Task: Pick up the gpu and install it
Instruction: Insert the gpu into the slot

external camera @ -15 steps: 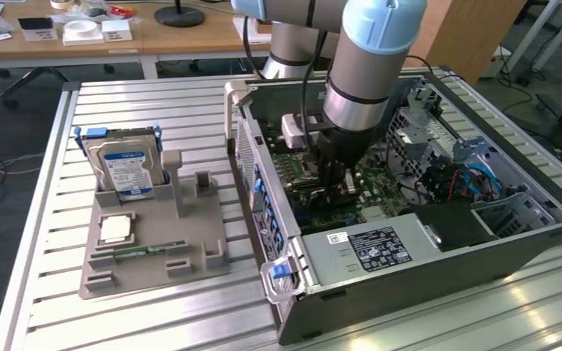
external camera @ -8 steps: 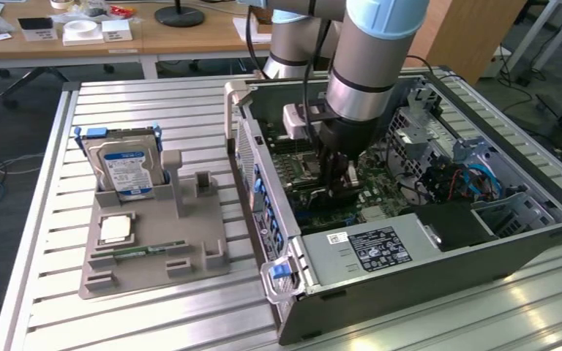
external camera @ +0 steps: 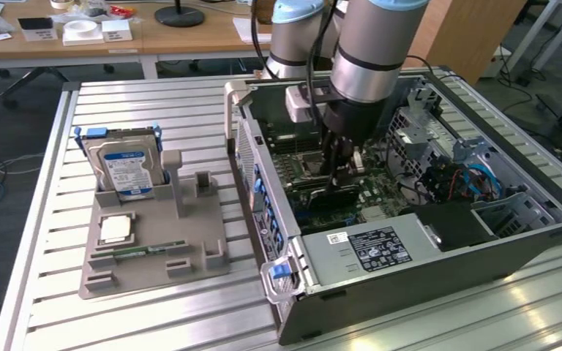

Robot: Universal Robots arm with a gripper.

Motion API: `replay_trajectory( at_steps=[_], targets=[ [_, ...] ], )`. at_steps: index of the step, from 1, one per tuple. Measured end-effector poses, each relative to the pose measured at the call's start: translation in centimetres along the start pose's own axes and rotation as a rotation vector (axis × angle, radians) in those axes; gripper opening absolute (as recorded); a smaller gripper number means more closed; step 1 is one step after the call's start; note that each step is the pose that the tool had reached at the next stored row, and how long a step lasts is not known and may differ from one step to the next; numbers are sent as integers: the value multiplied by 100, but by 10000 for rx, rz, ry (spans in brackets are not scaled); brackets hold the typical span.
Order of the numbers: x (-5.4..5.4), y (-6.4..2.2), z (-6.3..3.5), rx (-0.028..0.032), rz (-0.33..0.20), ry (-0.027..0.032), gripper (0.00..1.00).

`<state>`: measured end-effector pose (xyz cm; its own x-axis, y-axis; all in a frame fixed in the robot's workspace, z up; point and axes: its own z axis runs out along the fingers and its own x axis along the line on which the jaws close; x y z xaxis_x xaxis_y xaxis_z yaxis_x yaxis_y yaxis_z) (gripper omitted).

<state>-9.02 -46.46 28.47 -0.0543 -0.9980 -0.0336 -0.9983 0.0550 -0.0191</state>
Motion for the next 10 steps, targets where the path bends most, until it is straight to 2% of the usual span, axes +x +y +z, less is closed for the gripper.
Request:
replay_trajectory(
  at_steps=[10],
  targets=[
    [-8,-5,-224,0,0,-1,40]
  ],
)
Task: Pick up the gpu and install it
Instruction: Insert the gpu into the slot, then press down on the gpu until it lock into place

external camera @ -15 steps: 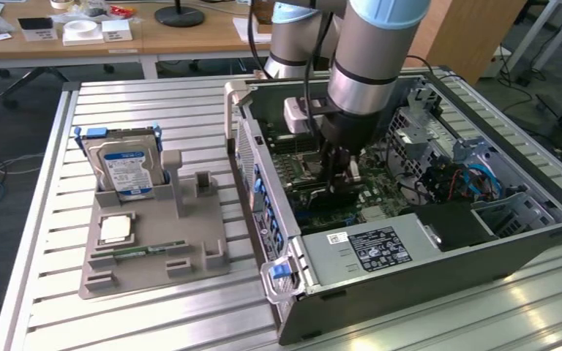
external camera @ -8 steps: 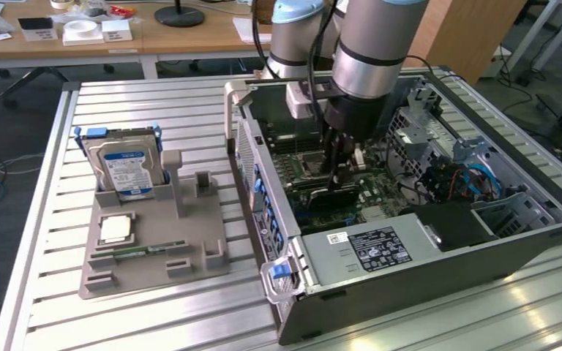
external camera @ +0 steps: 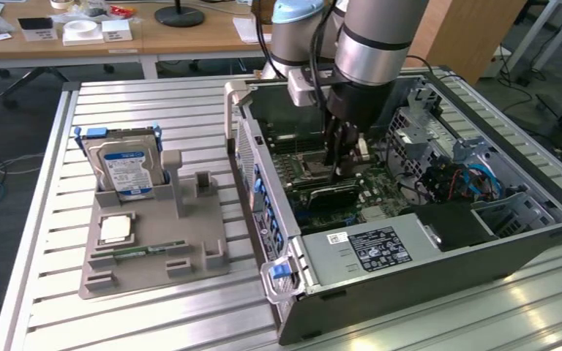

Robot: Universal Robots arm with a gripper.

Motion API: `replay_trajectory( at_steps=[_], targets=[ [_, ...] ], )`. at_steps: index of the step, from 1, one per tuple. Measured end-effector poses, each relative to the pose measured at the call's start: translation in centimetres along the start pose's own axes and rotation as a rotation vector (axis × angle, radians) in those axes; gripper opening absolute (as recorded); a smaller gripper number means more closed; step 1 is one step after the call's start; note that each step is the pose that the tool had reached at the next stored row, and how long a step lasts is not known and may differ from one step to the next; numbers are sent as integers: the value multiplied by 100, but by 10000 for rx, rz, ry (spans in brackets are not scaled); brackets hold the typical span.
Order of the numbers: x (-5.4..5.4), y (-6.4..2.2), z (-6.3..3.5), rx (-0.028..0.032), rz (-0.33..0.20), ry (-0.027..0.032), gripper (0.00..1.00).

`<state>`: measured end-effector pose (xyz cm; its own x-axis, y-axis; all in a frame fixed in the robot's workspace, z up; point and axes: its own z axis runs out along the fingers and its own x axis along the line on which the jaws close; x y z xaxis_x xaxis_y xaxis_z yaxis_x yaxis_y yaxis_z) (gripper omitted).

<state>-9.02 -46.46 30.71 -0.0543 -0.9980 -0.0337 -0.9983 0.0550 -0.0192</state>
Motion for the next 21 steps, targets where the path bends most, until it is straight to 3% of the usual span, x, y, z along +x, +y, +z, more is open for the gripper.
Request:
replay_trajectory(
  at_steps=[8,21],
  targets=[
    [-4,-2,-123,0,0,1,40],
    [-4,-2,-125,0,0,1,40]
  ],
)
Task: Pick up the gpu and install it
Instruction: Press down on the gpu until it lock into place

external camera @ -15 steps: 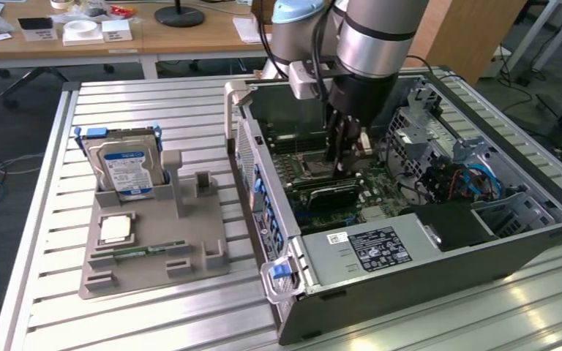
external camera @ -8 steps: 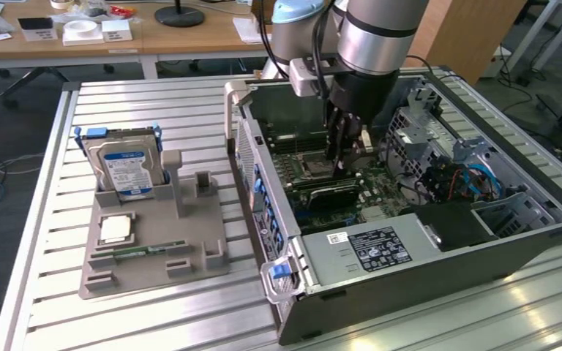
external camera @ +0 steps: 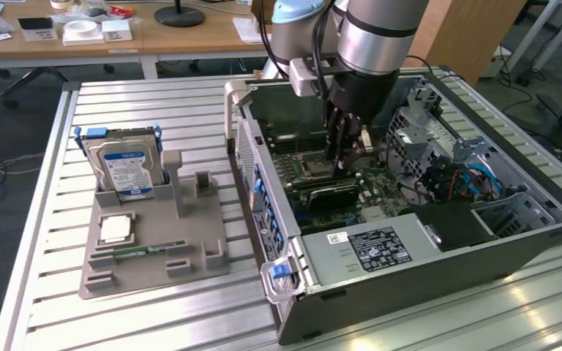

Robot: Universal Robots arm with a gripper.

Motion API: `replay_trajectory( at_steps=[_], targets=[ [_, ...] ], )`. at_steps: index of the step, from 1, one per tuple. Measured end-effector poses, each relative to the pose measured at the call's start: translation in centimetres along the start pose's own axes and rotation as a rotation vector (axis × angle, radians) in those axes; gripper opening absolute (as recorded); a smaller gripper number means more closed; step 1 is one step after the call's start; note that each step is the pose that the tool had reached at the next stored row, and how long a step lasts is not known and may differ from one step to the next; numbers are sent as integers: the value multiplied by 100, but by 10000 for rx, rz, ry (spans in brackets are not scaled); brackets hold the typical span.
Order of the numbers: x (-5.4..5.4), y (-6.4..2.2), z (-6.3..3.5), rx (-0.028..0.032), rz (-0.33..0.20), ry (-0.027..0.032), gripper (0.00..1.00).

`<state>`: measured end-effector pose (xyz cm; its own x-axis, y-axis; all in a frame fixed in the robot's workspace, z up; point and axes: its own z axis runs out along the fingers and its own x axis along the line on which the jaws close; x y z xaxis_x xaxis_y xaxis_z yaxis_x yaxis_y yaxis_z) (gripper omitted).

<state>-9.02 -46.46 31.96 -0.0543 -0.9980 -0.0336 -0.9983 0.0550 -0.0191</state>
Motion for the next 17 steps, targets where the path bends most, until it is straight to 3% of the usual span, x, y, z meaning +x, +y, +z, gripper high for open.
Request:
replay_trajectory(
  at_steps=[8,9,10,13,17],
  targets=[
    [0,0,0,0,0,-1,38],
    [0,0,0,0,0,0,32],
    [0,0,0,0,0,0,32],
    [0,0,0,0,0,0,15],
    [0,0,0,0,0,0,11]
  ],
)
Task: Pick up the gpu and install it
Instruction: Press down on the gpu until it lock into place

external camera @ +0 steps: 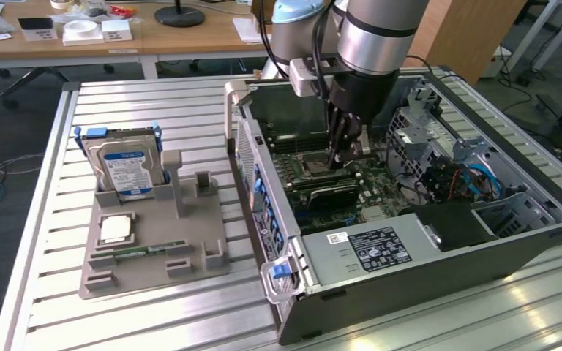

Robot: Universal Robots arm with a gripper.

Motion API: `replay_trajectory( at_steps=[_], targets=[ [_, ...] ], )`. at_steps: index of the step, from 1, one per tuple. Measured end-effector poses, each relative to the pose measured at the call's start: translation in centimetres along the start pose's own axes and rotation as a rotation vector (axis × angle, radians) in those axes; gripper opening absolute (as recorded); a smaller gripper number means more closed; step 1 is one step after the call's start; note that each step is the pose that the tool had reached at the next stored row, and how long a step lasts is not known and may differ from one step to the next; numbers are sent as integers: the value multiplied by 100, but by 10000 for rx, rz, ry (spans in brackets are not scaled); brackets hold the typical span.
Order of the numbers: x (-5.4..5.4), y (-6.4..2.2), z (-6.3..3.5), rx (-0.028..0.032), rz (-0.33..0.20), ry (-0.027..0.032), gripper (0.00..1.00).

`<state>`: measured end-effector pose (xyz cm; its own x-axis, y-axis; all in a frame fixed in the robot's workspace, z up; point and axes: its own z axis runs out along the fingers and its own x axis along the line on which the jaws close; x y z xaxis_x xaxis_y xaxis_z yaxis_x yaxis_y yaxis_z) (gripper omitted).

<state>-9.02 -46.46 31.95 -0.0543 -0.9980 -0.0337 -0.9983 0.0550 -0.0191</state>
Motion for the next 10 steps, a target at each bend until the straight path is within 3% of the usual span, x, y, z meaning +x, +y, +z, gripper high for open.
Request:
replay_trajectory(
  at_steps=[10],
  targets=[
    [-43,2,6,0,-1,1,11]
  ],
)
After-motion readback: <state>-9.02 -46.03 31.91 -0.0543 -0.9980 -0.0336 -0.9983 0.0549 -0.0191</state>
